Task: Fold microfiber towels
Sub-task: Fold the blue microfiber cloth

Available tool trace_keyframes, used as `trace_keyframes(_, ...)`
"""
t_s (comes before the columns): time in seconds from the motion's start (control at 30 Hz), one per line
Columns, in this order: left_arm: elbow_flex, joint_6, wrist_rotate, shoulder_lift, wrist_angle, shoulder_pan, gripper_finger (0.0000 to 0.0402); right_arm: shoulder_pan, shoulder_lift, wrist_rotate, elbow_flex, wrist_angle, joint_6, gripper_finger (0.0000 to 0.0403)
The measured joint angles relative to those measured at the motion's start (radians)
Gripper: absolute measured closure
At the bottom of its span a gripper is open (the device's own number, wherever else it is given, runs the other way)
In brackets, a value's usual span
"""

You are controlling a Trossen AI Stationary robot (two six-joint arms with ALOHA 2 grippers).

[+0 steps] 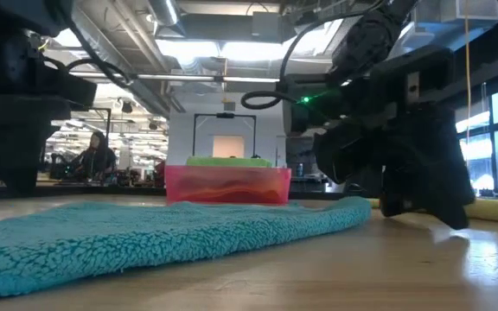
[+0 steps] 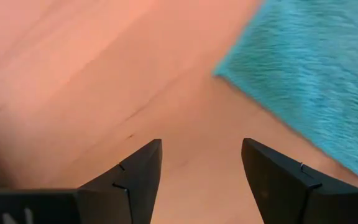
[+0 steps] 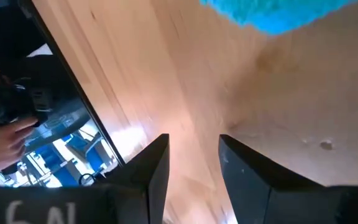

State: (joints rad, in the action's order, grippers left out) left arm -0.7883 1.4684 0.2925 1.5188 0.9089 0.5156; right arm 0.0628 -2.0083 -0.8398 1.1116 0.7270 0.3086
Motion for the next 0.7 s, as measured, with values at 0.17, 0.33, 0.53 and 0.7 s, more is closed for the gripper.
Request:
trace_keyframes(0.17,0.0,0.07,-0.019,-0.028,0.004,0.0,0.0188,0.006,0.011,0.026,0.004,0.016,-0.001,0.0262)
trace_keyframes(0.33,-0.056,0.07,0.053,-0.057,-0.016,0.012,0.0188,-0.043,0.124,0.173,0.007,0.008,-0.017,0.0262)
trace_keyframes(0.53,-0.121,0.068,0.336,-0.068,-0.093,0.041,0.0188,-0.154,0.182,0.343,0.009,-0.105,-0.046,0.0262)
trace_keyframes(0.7,-0.097,0.066,0.324,-0.066,-0.156,0.013,0.0188,-0.252,0.131,0.313,0.007,-0.225,-0.038,0.0262)
